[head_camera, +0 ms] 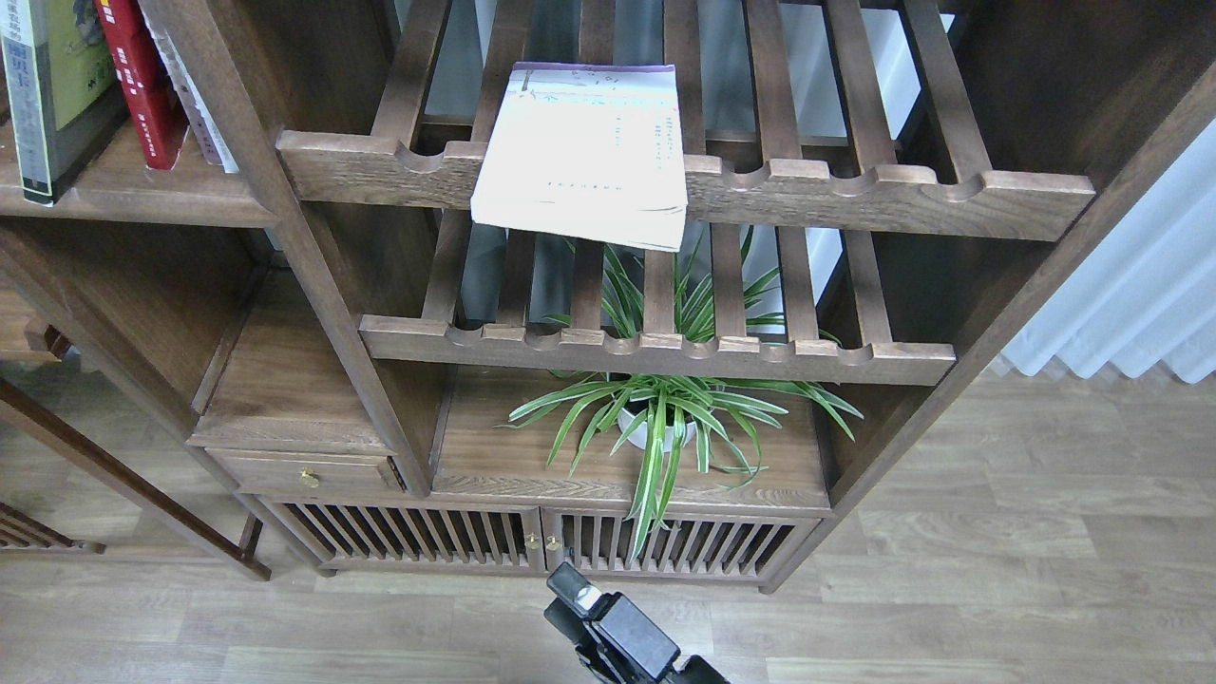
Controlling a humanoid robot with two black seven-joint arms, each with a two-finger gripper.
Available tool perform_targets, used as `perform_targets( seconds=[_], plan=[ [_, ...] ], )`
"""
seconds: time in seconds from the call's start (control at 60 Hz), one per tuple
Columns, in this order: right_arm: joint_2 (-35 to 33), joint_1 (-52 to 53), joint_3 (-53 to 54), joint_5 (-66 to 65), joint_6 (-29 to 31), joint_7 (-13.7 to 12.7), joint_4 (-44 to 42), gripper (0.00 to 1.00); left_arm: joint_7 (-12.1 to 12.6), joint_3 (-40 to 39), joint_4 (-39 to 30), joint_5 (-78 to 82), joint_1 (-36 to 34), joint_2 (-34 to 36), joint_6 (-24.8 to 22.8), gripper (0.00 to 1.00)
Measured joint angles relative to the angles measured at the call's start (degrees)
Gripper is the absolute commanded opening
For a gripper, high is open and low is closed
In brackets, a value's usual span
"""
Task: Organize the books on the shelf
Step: 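Raise the right gripper toward the white paperback on the upper shelf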
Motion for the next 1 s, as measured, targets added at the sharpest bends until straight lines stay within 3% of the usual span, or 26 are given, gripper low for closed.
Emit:
perform_targets(
  seconds=[0.25,0.517,0.783,1.0],
  plan=[
    [0.7,7.9,0.0,-0.3,0.0,-0.1,1.7,0.99,0.0,0.3,1.7,-0.1,6.4,-2.4,0.0,0.95],
    [0.7,17.8,0.2,-0.8,0.0,0.1,2.3,0.99,-0.2,-0.6,6.1,-1.1,7.3,-2.8,0.0,0.95],
    [0.7,29.5,0.1,-0.4,0.0,4.5,3.1,0.99,-0.3,-0.8,8.1,-1.2,8.3,-3.4,0.0,0.96],
    [0.7,33.2,1.2,-0.2,-1.6,6.0,2.9,0.99,-0.3,-0.7,8.1,-1.2,8.4,-3.6,0.0,0.96]
  ],
)
